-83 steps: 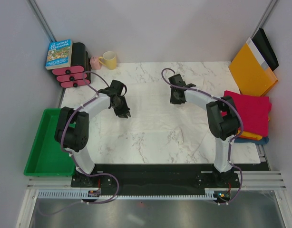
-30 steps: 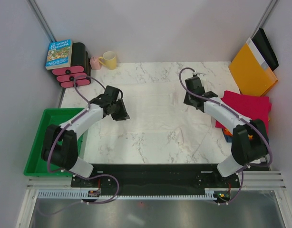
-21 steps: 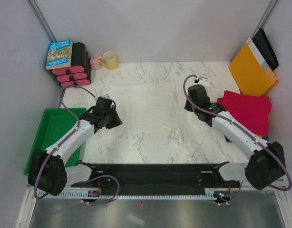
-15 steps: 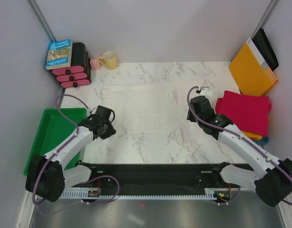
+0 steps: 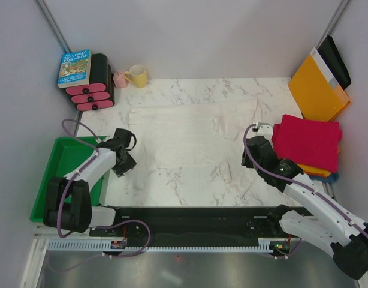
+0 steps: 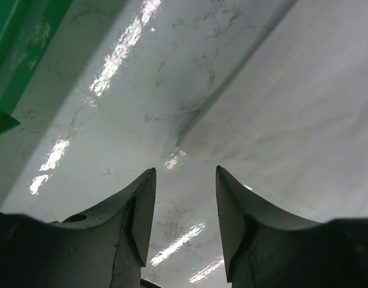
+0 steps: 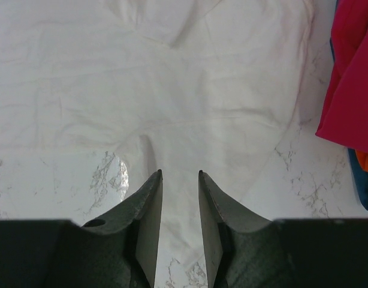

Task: Fold and stack the t-shirts
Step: Grap the side of the flattened tshirt closest away from the robot with both arms

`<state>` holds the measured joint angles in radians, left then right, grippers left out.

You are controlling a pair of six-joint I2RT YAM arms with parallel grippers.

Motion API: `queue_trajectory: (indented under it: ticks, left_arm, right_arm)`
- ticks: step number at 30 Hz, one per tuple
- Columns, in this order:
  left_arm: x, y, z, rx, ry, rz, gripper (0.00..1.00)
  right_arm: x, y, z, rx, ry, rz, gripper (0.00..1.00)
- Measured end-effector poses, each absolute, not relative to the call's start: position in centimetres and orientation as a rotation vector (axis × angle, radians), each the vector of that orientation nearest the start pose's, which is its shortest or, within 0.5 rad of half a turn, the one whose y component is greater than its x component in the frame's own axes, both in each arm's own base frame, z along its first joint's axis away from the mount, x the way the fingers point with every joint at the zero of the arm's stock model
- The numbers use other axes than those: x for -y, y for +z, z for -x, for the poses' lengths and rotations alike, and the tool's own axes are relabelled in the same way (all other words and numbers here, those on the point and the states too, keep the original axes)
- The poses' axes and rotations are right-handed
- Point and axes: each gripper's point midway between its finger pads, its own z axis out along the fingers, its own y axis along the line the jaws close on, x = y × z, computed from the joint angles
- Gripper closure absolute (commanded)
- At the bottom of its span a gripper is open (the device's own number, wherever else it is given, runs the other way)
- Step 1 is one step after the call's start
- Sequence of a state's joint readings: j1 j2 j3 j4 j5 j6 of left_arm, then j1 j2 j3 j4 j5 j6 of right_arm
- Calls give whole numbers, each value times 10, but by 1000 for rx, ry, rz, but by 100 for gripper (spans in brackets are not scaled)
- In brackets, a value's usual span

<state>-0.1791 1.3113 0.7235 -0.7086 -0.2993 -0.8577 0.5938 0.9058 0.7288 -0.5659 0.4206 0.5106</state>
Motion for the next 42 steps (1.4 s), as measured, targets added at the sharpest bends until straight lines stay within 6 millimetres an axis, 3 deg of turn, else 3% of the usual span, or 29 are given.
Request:
queue_trajectory:
  ticks: [10, 26, 29, 30, 32, 38, 42]
  left_arm:
    - [24, 32, -263, -2605, 174, 932, 51]
    - [29, 13, -252, -2676, 168, 956, 55]
    - [31, 13, -253, -2677, 147, 963, 70]
    - [32, 12, -254, -2674, 134, 966, 84]
    - [34, 12, -257, -2668, 115, 968, 98]
    - [35, 12, -259, -2665, 96, 970, 98]
    - [35, 13, -259, -2658, 91, 969, 98]
  right_arm:
    - [-103, 148, -246, -2231, 115, -115, 61]
    - [-107, 135, -246, -2280, 107, -96, 61]
    - [-109, 136, -246, -2282, 122, -104, 61]
    - [-110, 136, -245, -2281, 130, -107, 61]
    - [-110, 138, -245, -2275, 143, -116, 61]
    - [-112, 141, -242, -2269, 171, -146, 63]
    - [-121, 132, -226, -2329, 205, -164, 62]
